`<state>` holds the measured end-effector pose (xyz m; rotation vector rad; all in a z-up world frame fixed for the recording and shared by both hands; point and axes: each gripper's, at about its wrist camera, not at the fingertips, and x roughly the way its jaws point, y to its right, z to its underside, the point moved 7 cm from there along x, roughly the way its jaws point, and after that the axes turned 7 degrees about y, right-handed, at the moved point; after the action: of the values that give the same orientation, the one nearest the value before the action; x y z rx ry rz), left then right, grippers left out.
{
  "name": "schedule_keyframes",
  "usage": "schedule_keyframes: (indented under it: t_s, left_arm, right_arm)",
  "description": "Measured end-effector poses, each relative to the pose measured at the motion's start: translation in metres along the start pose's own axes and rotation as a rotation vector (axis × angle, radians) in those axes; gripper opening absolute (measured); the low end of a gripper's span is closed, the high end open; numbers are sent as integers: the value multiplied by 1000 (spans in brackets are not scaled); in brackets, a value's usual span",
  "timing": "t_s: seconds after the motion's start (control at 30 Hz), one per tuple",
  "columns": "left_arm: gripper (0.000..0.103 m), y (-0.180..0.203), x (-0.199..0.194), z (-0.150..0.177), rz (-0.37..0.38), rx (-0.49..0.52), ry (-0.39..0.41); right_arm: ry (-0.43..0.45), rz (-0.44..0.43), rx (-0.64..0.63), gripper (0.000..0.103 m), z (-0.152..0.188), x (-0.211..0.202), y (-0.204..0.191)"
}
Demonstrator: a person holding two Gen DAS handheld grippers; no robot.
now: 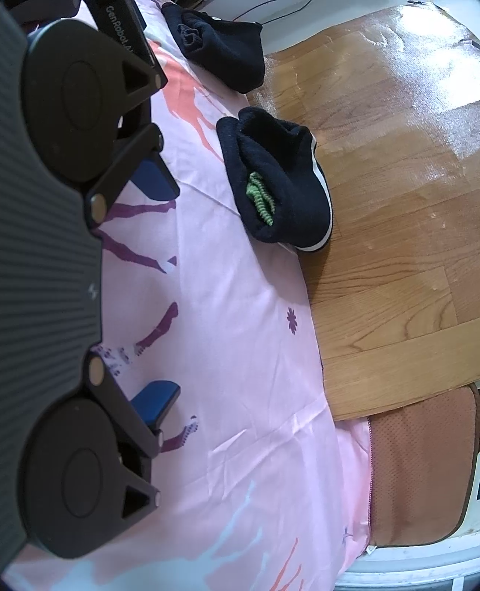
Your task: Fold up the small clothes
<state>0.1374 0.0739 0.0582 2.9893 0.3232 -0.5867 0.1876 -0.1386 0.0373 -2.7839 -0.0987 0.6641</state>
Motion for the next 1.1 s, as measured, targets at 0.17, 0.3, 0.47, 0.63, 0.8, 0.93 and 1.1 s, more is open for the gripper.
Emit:
schedule_keyframes:
  t_s: [0.17,0.3,0.47,0.63,0.8,0.93,1.1]
  left_arm:
    - [103,0,0,0,0,-5,3]
    - [103,2,0,0,6,5,3]
    - [103,4,-1,0,11,12,8]
    - [103,3,-3,0,3,16,17]
    - [103,-1,-1,-1,-36,9,11]
    - [103,-1,-2,-1,-49,16,10]
    - [103,4,-2,-1,-55,56,20]
  right_arm:
    - [1,-1,-2,103,0,0,0]
    - [0,0,-1,103,0,0,-1]
    - [-3,1,-7,103,0,1,-1]
    - [-2,3,-6,103,0,1,-1]
    - [-4,4,-15,103,0,1,-1]
    - [-2,2,-15,103,0,0,-1]
    - [-2,-8,-2,103,0,0,0]
